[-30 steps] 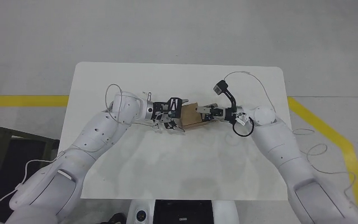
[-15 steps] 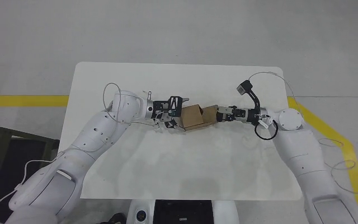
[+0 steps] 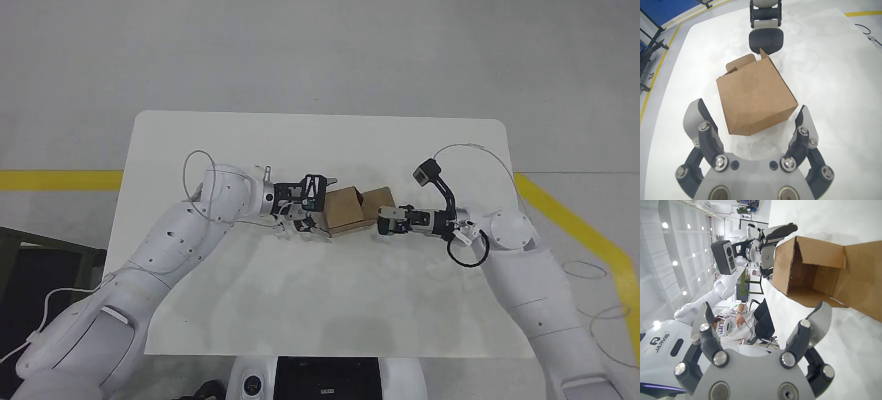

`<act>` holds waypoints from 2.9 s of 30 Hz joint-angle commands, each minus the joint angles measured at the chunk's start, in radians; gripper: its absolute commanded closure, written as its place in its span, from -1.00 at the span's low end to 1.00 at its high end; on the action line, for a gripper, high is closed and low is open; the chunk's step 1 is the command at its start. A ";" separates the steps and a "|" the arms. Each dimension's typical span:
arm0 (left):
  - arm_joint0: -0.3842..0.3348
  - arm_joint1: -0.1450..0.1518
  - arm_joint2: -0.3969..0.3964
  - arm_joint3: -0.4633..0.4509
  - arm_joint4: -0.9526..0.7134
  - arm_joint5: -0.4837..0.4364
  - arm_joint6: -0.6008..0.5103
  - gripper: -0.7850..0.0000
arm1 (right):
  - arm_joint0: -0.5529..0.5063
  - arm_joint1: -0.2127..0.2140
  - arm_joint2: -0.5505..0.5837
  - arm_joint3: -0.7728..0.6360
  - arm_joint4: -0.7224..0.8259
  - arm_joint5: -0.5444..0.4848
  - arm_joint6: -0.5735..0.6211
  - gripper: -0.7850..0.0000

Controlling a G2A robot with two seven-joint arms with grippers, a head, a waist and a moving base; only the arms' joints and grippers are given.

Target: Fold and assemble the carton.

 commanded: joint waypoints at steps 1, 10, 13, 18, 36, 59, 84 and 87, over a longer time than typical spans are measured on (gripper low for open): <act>-0.002 0.000 -0.001 0.004 -0.001 -0.001 -0.003 -1.00 | 0.024 -0.007 -0.019 0.030 0.000 -0.019 0.000 -1.00; -0.007 -0.002 0.001 0.019 -0.003 -0.010 -0.001 -1.00 | 0.137 -0.048 -0.121 0.160 0.080 -0.093 0.084 -1.00; -0.010 -0.002 0.003 0.025 -0.001 -0.013 0.006 -1.00 | 0.163 -0.062 -0.147 0.191 0.120 -0.102 0.096 -1.00; -0.014 -0.003 0.006 0.032 0.006 -0.017 0.018 -1.00 | 0.184 -0.072 -0.176 0.215 0.143 -0.108 0.090 -1.00; -0.011 0.009 -0.012 0.026 0.015 -0.015 0.023 -1.00 | 0.264 -0.082 -0.177 0.332 0.063 -0.178 0.020 -1.00; 0.005 0.049 -0.153 0.045 -0.052 0.055 -0.093 -1.00 | 0.158 -0.064 -0.175 0.163 0.118 -0.082 0.116 -1.00; 0.108 0.093 -0.249 -0.106 -0.101 -0.032 -0.193 -1.00 | 0.376 -0.131 -0.253 0.466 0.025 -0.251 -0.053 -1.00; 0.130 0.102 -0.265 -0.141 -0.102 -0.049 -0.210 -1.00 | 0.381 -0.135 -0.275 0.470 0.050 -0.241 -0.043 -1.00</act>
